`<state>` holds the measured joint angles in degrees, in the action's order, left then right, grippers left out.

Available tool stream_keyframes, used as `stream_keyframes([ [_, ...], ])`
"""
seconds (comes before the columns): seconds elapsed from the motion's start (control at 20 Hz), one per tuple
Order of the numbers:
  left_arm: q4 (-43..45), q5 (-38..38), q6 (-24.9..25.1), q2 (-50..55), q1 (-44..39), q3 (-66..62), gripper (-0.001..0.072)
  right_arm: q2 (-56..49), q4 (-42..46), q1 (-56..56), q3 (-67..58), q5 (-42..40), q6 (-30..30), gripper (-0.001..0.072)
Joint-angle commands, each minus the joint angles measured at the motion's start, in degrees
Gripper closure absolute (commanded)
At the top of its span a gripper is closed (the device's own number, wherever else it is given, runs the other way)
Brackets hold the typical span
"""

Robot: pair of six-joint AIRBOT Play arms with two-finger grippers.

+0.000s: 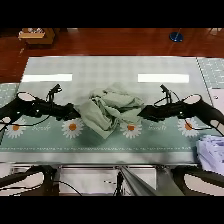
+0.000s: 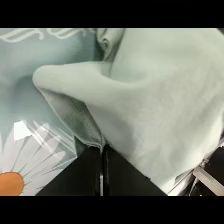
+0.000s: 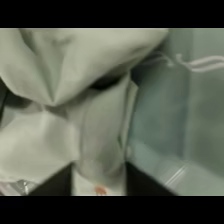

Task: Fold the shirts.

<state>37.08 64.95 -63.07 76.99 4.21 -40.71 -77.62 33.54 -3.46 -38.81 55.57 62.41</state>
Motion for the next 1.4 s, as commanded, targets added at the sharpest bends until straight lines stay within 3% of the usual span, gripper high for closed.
stream_keyframes([
  [0.0, -4.09, 1.70, 3.50, -0.17, 0.20, -0.59, 0.0687, -2.08, -6.95, -5.60, 0.76, -8.24, -0.42, 0.0629],
  [0.05, -4.15, 2.71, 3.69, -0.31, 0.20, -1.62, 0.0687, -1.81, -8.48, -5.25, 0.57, -7.39, -0.74, 0.0693],
  [0.2, -4.70, 6.10, 3.85, -3.43, 1.42, -7.08, 0.0688, 3.02, -8.57, -1.29, -2.10, 1.84, -4.44, 0.0693],
  [0.35, -6.49, 7.80, 2.16, -11.39, 6.16, -15.56, 0.0689, 13.84, -8.57, 5.25, -7.04, 9.60, -4.35, 0.0693],
  [0.55, -6.49, 7.74, -2.32, -23.39, 13.29, -28.52, 0.0689, 29.68, -8.59, 13.05, -16.44, 7.28, 1.68, 0.0694],
  [0.7, -6.45, 6.84, -3.52, -30.60, 15.76, -36.79, 0.0689, 35.93, -8.44, 15.39, -25.24, 5.27, 4.68, 0.0694],
  [1.05, -2.58, 5.64, -8.41, -41.11, 17.62, -50.86, 0.0688, 37.51, -2.14, 15.69, -45.33, 7.15, 14.16, 0.0694],
  [1.2, 4.70, 5.79, -13.77, -43.80, 17.62, -57.48, 0.0689, 37.51, 2.86, 15.67, -53.57, 8.35, 17.75, 0.0694],
  [1.35, 5.07, 9.14, -19.54, -45.09, 17.57, -63.39, 0.0688, 37.51, 8.87, 15.67, -62.31, 8.61, 21.59, 0.0694],
])
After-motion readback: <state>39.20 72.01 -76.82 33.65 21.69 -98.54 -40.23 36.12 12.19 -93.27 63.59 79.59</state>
